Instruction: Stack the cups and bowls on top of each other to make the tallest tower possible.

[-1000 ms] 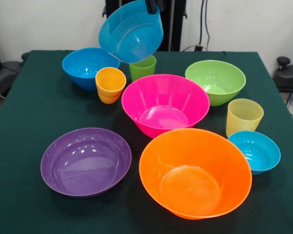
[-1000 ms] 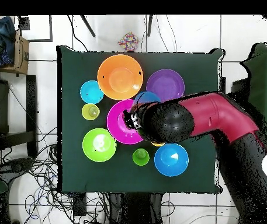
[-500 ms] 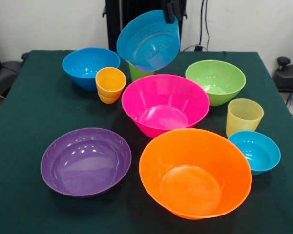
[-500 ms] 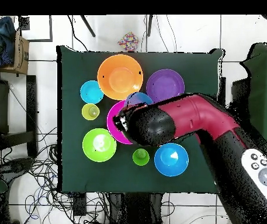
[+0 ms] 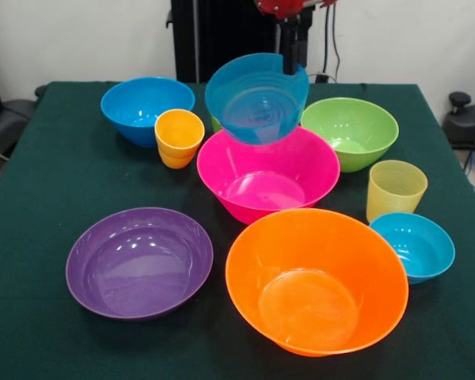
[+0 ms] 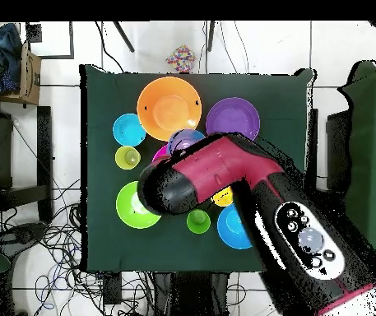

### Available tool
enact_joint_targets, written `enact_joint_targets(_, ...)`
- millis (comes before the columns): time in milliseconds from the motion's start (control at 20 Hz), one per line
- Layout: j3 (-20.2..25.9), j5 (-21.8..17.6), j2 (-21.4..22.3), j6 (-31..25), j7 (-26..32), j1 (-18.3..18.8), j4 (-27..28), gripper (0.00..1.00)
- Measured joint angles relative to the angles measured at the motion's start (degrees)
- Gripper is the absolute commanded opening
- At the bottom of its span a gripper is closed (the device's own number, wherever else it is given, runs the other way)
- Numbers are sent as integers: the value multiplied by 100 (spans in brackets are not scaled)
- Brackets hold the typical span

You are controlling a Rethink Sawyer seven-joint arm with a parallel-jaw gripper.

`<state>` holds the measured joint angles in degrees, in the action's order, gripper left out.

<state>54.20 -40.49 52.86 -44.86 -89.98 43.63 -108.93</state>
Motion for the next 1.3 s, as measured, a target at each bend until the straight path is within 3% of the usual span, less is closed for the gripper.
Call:
enact_joint_targets(400,-577,-403,48,2,-46,-619,25,0)
enact_joint_targets(750,-923,-463,44,26,-46,-748,73,0)
enact_joint_targets(1300,-1561,-628,-21,558,-48,-985,251,0)
